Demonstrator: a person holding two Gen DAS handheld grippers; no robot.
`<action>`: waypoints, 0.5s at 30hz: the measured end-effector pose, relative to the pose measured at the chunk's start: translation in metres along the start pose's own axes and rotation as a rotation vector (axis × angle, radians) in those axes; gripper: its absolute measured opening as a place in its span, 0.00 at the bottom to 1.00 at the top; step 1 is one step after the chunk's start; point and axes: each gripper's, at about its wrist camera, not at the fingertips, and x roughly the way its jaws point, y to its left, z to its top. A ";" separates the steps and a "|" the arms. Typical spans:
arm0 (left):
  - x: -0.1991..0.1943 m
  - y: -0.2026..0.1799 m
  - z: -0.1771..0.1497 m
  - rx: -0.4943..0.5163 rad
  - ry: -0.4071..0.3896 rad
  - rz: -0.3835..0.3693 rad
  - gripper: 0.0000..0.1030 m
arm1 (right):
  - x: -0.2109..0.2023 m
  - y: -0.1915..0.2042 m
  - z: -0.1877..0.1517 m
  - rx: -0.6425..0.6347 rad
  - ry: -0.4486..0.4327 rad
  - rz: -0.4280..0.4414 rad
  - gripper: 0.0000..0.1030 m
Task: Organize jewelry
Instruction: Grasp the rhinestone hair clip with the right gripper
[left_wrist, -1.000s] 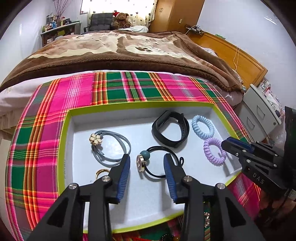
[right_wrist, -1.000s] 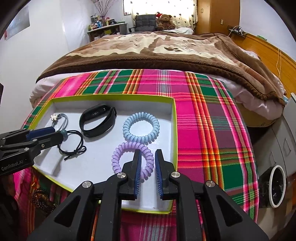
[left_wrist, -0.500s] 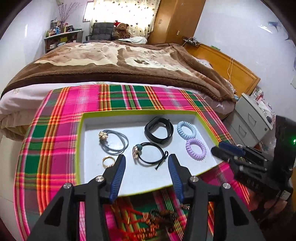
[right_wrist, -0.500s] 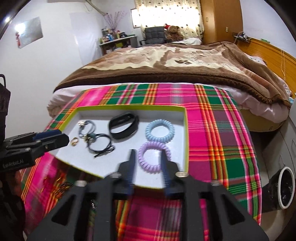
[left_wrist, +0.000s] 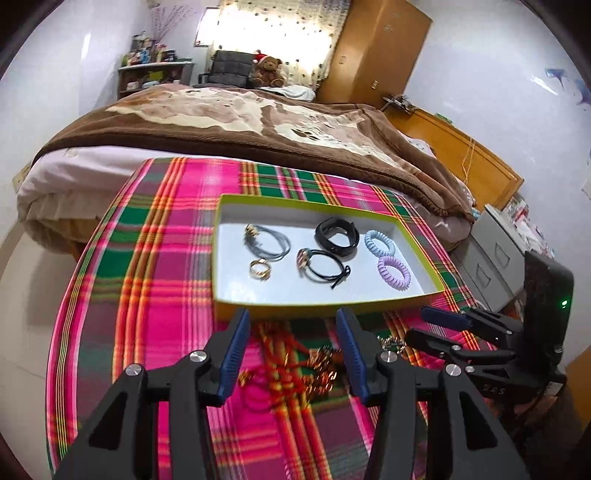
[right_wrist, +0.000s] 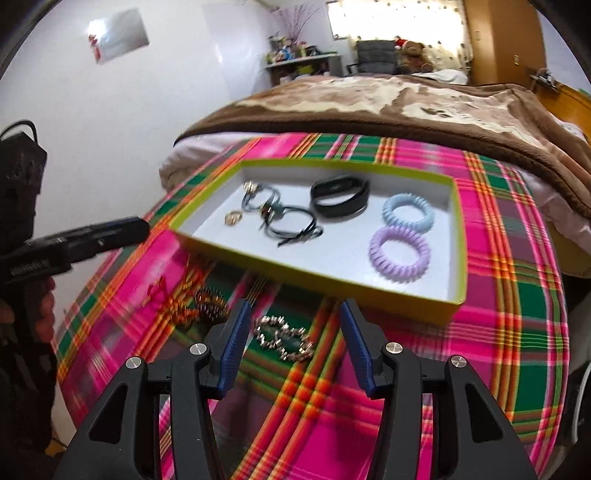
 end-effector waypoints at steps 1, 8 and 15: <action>-0.002 0.003 -0.003 -0.006 0.000 -0.001 0.49 | 0.002 0.003 -0.001 -0.010 0.003 0.005 0.49; -0.013 0.022 -0.024 -0.054 0.011 0.027 0.49 | 0.019 0.019 -0.008 -0.119 0.057 0.005 0.49; -0.019 0.032 -0.034 -0.083 0.012 0.030 0.49 | 0.036 0.022 -0.010 -0.139 0.104 -0.022 0.49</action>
